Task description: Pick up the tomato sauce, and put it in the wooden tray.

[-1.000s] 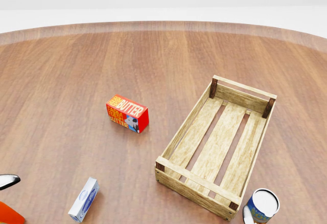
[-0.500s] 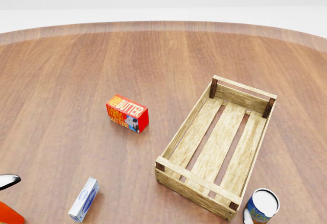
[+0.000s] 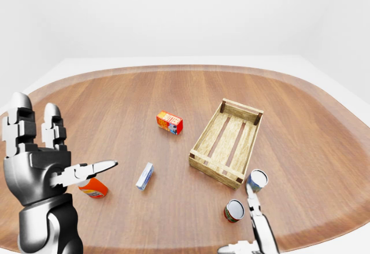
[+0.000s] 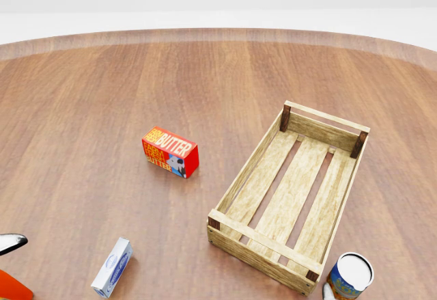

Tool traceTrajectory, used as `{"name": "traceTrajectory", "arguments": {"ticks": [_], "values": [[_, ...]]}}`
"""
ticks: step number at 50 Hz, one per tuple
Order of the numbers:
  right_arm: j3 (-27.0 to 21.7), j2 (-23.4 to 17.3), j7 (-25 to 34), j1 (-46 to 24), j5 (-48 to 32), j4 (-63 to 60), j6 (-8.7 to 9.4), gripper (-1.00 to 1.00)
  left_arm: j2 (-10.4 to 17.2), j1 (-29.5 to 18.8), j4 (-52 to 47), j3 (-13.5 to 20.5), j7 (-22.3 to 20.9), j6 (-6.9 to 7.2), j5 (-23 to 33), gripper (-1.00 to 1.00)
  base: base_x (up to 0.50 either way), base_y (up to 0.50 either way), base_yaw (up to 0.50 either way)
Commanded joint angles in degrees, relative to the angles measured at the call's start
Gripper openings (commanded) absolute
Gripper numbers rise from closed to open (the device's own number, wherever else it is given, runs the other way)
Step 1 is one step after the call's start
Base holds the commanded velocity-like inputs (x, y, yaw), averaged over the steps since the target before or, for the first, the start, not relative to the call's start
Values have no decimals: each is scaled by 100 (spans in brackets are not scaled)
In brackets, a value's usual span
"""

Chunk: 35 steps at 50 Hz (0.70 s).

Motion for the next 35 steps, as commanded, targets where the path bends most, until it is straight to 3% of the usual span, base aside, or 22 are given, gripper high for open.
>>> {"name": "traceTrajectory", "arguments": {"ticks": [1,35], "values": [[-35,34,23,-30,-2,97,0,100,0,5,-7,15,-5,0,-11,98,0,0,0],[-318,227,259,-137,13,429,0,100,-23,18,23,-48,-23,0,61,99,0,0,0]]}}
